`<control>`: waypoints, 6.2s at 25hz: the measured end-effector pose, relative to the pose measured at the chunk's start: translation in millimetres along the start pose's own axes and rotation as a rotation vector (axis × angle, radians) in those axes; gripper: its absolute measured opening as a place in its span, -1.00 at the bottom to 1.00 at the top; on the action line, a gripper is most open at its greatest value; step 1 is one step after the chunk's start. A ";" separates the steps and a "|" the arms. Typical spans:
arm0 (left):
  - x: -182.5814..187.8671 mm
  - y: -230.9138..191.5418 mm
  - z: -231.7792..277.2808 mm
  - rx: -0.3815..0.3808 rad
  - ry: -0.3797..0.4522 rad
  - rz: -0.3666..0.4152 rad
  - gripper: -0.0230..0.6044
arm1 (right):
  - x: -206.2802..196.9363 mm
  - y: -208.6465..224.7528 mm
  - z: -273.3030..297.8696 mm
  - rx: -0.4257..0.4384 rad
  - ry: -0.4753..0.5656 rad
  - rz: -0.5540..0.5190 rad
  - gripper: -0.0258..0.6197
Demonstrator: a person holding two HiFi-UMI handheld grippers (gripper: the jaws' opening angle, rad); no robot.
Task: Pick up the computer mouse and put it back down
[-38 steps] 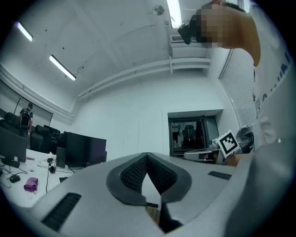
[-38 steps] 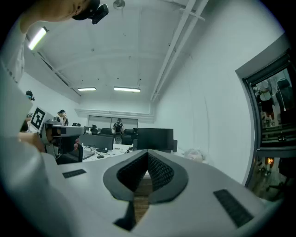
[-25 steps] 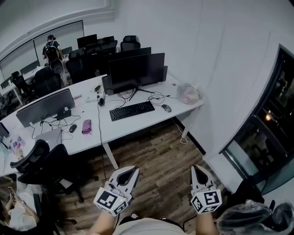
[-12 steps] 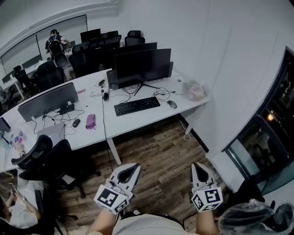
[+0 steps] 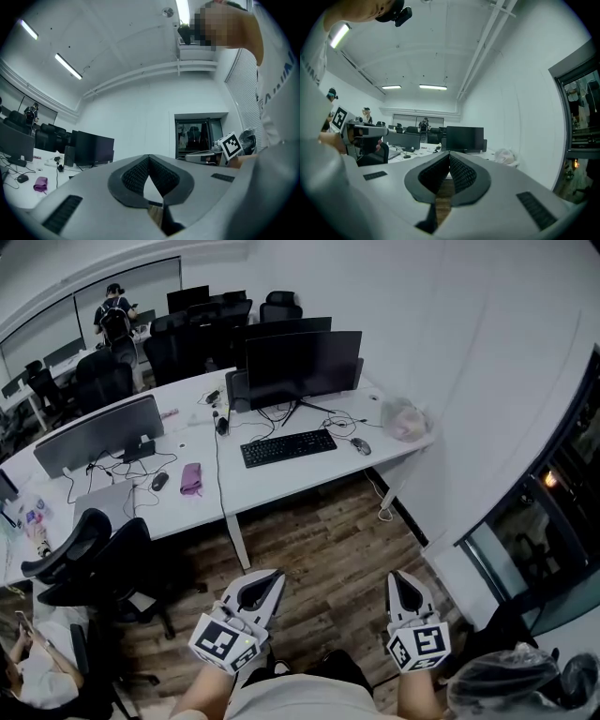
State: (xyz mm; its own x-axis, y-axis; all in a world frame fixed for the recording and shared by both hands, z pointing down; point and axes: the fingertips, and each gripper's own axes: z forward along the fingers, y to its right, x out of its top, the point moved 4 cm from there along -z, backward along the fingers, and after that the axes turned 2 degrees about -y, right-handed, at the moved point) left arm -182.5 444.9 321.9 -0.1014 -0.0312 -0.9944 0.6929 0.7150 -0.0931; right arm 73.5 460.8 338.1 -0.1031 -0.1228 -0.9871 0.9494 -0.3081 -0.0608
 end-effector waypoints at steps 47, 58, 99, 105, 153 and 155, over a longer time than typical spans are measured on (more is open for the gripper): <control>-16.7 -83.4 268.0 0.172 -0.068 0.040 -0.91 | -14.8 217.0 242.0 0.136 -0.029 0.087 -0.85; -26.6 -135.9 316.4 0.126 -0.060 0.024 -0.91 | -13.2 235.1 298.9 0.087 -0.039 0.075 -0.85; -34.6 -350.3 443.5 0.109 -0.101 -0.049 -0.91 | 3.1 256.3 542.5 0.061 -0.147 0.047 -0.85; -51.4 -328.4 490.1 0.099 -0.154 -0.045 -0.91 | -25.0 308.0 541.9 0.052 -0.183 0.100 -0.85; -160.5 -341.4 535.7 0.158 -0.358 -0.223 -0.91 | -261.6 342.4 658.2 0.236 -1.000 -0.123 -0.03; -160.8 -341.7 537.0 0.158 -0.355 -0.223 -0.91 | -261.8 343.2 660.3 0.235 -0.996 -0.117 -0.03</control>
State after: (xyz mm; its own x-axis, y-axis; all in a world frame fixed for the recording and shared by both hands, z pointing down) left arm -19.6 -169.4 486.3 -0.0286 -0.4302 -0.9023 0.7854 0.5486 -0.2865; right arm 230.4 -235.7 673.6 -0.4916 -0.7736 -0.3998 0.8469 -0.5317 -0.0125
